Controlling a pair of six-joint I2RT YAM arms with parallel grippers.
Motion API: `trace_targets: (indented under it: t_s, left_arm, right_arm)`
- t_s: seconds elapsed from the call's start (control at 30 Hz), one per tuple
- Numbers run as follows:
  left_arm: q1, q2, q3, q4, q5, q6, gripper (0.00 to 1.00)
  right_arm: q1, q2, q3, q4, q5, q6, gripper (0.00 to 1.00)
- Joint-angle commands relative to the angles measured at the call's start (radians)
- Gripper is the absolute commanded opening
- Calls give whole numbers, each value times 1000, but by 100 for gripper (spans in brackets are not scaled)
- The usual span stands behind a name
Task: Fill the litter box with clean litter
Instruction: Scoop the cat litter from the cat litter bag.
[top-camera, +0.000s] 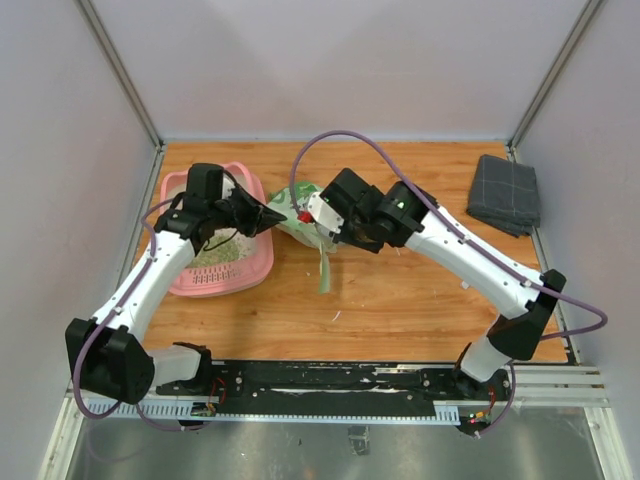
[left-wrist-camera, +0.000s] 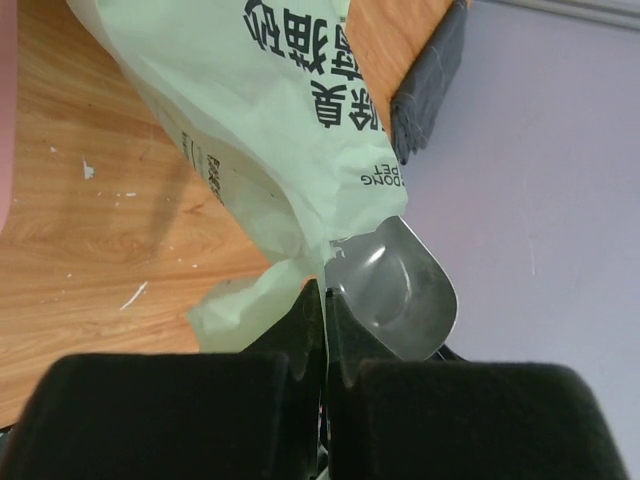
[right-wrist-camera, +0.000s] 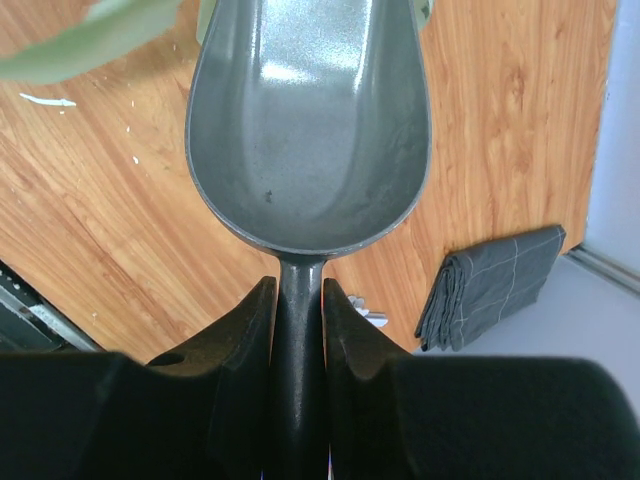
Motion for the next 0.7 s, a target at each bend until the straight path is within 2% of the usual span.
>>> trace_targets:
  t_s: [0.0,0.2,0.5,0.53,0.6,0.67]
  left_arm:
    - [16,-10,0,36,34,30,0]
    - [17,-7,1,46,77,16,0]
    - [38,-15,-39,45,69,22,1]
    - [56,-13,-40,31,61,35,4]
    - [99,-15,-48,35,74,31,24]
    - [116,-17,-38,46,71,32,29]
  right_arm:
    - [43,67,78,-41,64,-6,1]
    - [61,181,136,-51,125,-12,1]
    - [58,374,244,-30,191,0,1]
    - [56,388,246,-37,216,6,1]
    - [46,400,240,-49,222,24,1]
    - [31,401,233,-53,227,34,1]
